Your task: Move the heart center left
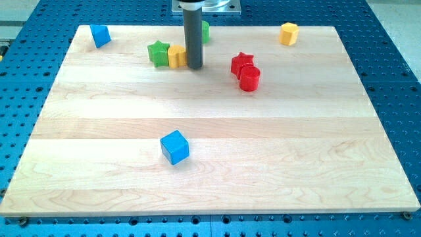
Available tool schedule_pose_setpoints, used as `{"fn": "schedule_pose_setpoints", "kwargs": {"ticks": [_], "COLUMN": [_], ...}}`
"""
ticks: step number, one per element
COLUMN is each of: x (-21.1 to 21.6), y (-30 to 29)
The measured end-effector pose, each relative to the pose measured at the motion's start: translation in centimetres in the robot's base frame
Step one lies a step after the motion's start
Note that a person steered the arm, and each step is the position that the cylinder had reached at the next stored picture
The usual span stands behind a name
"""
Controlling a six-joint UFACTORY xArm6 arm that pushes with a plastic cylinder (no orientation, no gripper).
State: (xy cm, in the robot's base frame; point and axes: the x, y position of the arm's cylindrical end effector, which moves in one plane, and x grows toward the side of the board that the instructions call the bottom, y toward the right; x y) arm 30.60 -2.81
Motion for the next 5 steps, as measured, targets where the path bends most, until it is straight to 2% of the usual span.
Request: {"fn": "schedule_pose_setpoints", "kwargs": {"ticks": [1,2,3,4,5], "x": [-1.2,2.4,2.7,-0.6,1.9], "y": [-0.1,-5.4,-5.8,-4.7,-9.6]}}
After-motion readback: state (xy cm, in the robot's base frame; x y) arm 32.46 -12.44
